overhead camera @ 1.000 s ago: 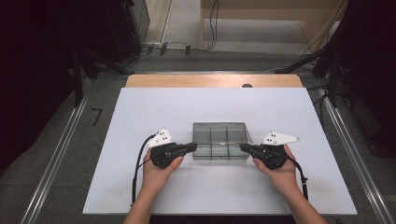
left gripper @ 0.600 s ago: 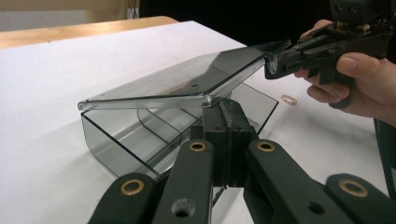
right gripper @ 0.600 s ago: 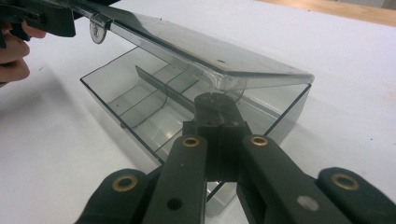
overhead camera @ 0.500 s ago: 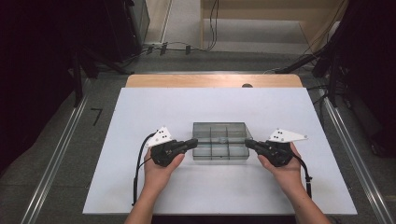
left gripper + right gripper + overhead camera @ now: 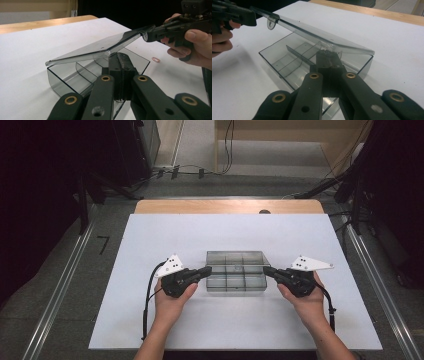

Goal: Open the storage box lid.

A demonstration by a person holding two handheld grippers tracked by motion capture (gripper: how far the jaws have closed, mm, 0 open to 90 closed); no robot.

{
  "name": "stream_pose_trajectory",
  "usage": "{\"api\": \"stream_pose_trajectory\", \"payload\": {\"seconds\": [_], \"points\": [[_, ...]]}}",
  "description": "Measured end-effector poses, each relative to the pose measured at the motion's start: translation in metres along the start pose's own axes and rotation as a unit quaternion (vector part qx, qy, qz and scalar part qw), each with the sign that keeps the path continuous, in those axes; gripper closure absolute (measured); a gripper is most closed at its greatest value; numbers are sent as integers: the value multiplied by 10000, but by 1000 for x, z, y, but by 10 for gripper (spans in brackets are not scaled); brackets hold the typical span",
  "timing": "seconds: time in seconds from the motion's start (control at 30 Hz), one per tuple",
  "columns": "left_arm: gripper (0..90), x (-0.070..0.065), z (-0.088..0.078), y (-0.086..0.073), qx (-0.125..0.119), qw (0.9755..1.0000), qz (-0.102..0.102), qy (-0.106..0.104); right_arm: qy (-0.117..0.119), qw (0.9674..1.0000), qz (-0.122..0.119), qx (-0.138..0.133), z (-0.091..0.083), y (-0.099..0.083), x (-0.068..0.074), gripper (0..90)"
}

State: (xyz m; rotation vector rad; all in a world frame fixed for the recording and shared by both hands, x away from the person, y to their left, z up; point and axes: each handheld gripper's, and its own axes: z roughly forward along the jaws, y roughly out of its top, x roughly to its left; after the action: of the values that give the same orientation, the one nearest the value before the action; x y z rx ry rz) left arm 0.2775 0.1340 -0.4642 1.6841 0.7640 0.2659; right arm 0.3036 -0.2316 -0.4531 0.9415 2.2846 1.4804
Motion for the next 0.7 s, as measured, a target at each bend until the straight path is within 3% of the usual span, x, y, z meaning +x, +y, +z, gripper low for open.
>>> {"api": "stream_pose_trajectory", "payload": {"seconds": [0.27, 0.43, 0.57, 0.7], "points": [[887, 1, -2, 0, -12, 10000, 0, -19, -32, 10000, -2, -64, -2, 3, 0, 885], [767, 2, -5, 0, 26, 10000, 60, -6, -39, 9999, -27, -100, -1, 4, 1, 885], [709, 3, -10, -1, -78, 9999, 128, 35, -53, 9999, -23, -129, -2, 6, 0, 885], [546, 6, -9, 0, -77, 9997, 101, 200, -32, 9999, -6, -150, -1, 7, -1, 885]]}}
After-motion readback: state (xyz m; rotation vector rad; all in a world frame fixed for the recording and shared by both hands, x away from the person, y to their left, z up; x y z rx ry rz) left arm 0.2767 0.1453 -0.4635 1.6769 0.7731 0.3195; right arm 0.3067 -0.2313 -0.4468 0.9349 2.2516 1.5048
